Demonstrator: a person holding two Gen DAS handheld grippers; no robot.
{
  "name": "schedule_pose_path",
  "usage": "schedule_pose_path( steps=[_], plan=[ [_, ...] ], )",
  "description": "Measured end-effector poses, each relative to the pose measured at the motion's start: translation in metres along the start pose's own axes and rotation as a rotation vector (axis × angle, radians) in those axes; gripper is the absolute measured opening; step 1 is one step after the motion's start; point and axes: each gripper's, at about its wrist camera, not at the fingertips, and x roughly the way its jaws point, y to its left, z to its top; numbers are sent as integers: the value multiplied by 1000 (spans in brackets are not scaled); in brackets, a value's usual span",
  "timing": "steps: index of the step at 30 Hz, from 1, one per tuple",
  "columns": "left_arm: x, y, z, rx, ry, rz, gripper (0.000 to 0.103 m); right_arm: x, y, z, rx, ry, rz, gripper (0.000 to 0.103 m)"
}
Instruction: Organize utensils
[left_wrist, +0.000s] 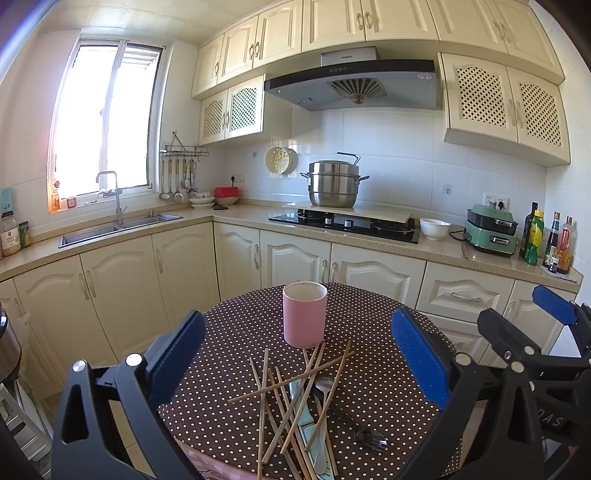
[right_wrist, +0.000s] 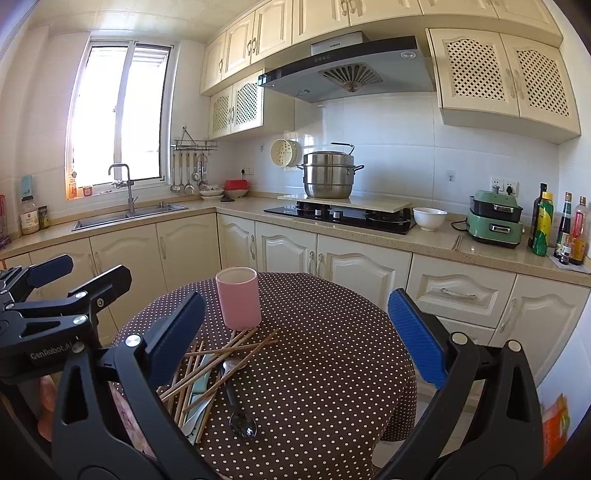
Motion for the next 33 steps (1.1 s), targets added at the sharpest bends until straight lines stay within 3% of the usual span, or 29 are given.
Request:
schedule_pose_path(
  steps=[14,21,24,27,29,31,33],
  plan=[
    [28,4,-2,3,57,5,99,28,-4,-5,21,62,19,97],
    [62,11,-13,-22,159,-25,99,57,-5,-15,45,135,102,97],
    [83,13,-21,6,211,-13,99,75,-5,-23,51,185,117,89],
    [107,26,-29,14,276,0,98,99,-5,-33,50,251,122,71],
    [122,36,-35,1,312,-21,92,114,-4,-42,57,299,125,62],
    [138,44,-42,0,363,-48,75,130,-5,-52,76,351,148,59],
    [153,48,-50,0,412,-77,67,143,-4,-60,88,396,161,58]
  ],
)
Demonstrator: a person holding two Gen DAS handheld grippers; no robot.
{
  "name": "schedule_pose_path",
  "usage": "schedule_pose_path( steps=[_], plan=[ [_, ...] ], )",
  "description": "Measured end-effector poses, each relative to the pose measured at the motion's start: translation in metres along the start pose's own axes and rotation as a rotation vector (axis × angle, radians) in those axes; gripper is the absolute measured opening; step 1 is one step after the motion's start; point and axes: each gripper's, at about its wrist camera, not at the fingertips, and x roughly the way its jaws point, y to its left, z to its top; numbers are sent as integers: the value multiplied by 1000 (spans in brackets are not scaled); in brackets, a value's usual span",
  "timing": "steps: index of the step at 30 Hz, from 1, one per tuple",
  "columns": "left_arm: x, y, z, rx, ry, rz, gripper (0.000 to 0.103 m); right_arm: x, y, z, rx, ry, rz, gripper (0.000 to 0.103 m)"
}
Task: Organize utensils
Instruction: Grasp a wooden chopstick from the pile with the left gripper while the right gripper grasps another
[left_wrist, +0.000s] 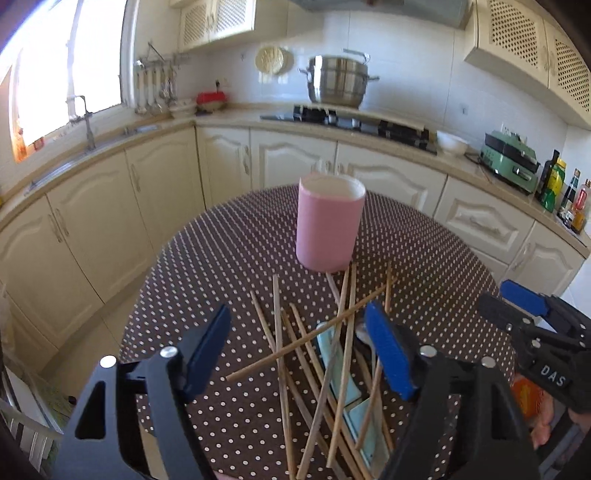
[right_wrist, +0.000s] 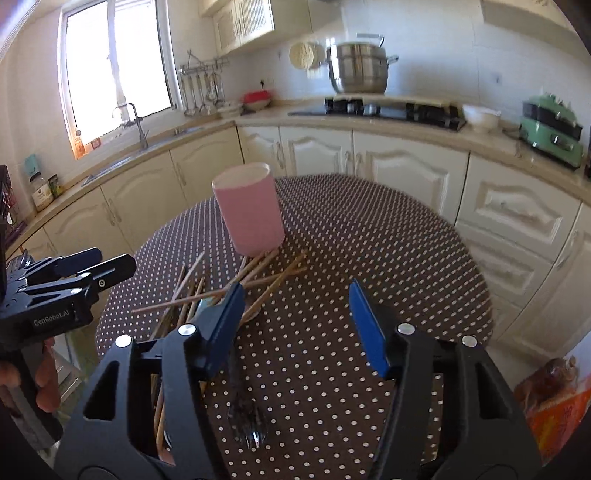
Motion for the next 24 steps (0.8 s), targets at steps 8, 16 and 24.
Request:
schedule_pose_path(
  steps=[8,16,24],
  plan=[
    [58,-14,-2,123,153,-90,49,47,-6,0,47,125,20,58],
    [107,-56,10,293,251,-138,30,72,-15,-2,70,176,-10,58],
    [138,-72,17,358,302,-120,10,88,-25,-1,93,199,-4,58]
  ],
)
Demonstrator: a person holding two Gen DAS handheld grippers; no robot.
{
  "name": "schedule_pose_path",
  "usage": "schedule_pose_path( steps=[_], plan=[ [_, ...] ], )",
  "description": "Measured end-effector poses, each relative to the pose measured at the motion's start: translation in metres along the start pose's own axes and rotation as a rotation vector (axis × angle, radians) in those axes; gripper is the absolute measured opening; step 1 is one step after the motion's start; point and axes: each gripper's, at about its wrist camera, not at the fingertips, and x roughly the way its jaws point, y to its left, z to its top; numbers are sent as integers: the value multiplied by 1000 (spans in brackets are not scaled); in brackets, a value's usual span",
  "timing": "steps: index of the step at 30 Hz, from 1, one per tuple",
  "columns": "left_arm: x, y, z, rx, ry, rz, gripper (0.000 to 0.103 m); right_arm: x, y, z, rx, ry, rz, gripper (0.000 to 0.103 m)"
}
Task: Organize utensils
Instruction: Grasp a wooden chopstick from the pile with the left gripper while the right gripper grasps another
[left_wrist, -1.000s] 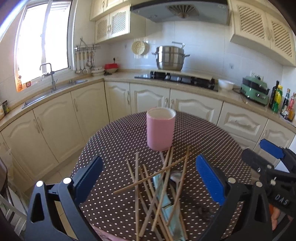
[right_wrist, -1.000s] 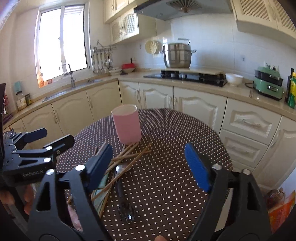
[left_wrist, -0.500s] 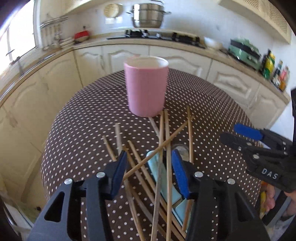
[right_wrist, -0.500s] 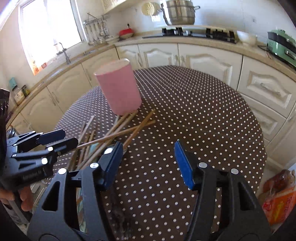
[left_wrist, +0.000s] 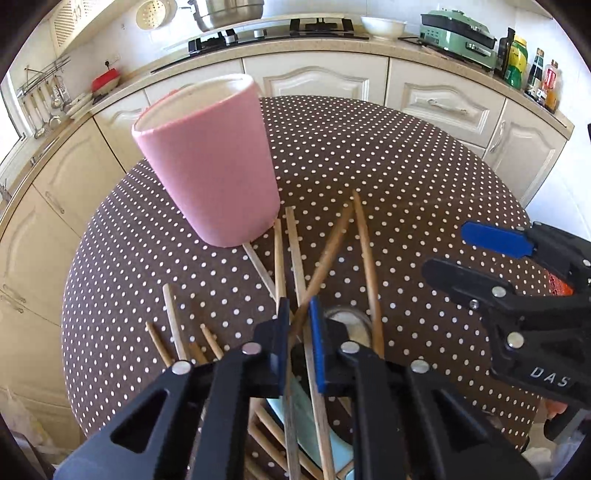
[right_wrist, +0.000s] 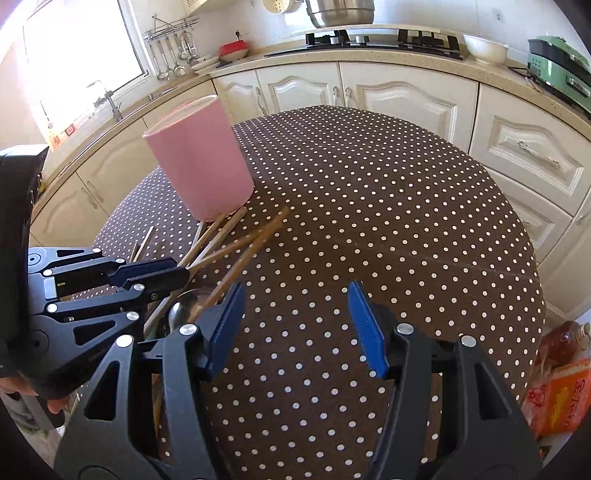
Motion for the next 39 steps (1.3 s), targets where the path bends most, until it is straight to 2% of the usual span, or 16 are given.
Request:
schedule_pose_path(
  steps=[5,7,13,16,21,25,27,31,39],
  plan=[
    [6,1,5,2,5,-10,10,7,0,4,-1,12,9,58],
    [7,2,4,-11,0,-16,6,13,1,6,-1,28,13,58],
    [-4,20,-9,-109,-32,-43,6,29,6,10,5,83,27,58],
    [-13,31,-16,-171,-57,-83,6,35,14,13,-6,96,7,58],
    [-36,41,-30,-220,-108,-92,6,46,33,17,-57,138,-26,57],
    [-48,45,-43,-235,-118,-92,6,54,46,16,-128,148,-95,30],
    [-50,49,-48,-246,-115,-89,6,57,48,18,-153,164,-105,27],
    [-42,60,-51,-299,-80,-75,6,61,42,25,-200,213,-99,14],
    [-16,75,-41,-344,12,-68,6,70,23,42,-207,295,-32,6]
  ],
)
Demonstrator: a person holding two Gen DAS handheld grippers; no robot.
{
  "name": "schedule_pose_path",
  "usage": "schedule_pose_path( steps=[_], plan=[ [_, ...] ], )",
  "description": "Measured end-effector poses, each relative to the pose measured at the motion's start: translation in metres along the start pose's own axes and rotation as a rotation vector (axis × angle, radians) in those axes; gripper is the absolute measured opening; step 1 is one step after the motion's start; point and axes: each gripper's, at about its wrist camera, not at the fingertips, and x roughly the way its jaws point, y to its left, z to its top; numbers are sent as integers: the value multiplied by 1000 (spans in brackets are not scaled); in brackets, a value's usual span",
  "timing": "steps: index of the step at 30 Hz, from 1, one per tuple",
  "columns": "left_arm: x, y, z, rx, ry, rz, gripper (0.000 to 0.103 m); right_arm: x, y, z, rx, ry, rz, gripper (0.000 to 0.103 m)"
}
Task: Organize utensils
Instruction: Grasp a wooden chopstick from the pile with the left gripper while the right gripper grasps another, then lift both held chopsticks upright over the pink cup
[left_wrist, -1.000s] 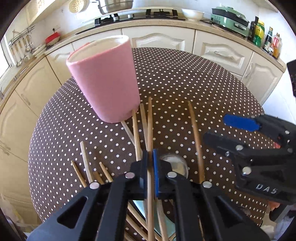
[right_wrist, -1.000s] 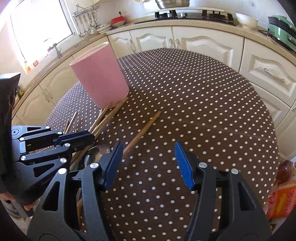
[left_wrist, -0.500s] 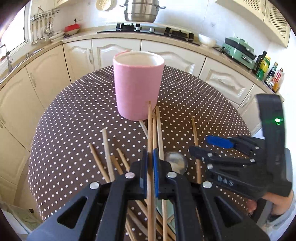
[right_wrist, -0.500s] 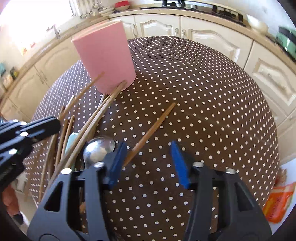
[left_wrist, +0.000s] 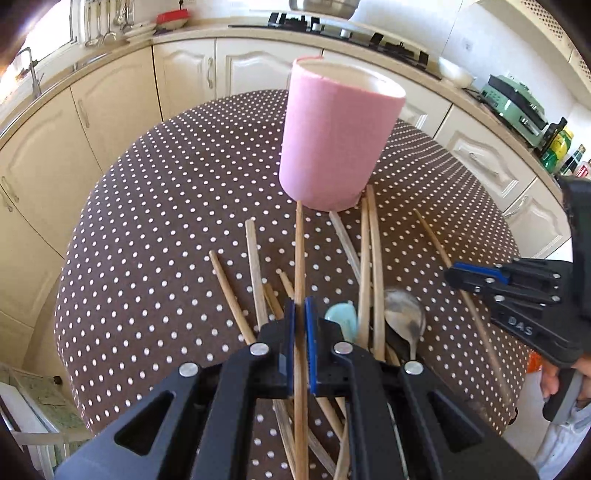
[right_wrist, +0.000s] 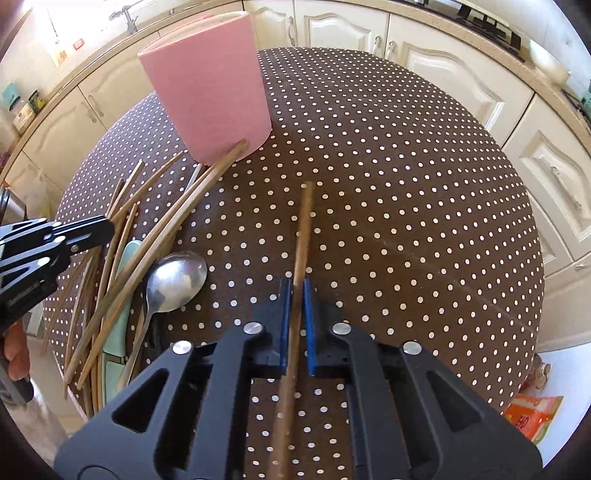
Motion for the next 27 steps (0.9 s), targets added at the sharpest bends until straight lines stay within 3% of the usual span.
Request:
schedule_pose_path(
  steps=[6,12,23,27],
  plan=[
    [17,-3,12,0,53,19,6,2,-12,4,9,-4,32,6],
    [12,-7,14,1,15,45,6,-14,-26,-12,31,-79,79,6],
    [-52,-10,-15,-79,-328,-43,6,-75,-23,-12,30,-314,153,6],
    [-74,-10,-2,-89,-477,-72,6,-99,-16,-2,19,-421,171,6]
  ],
)
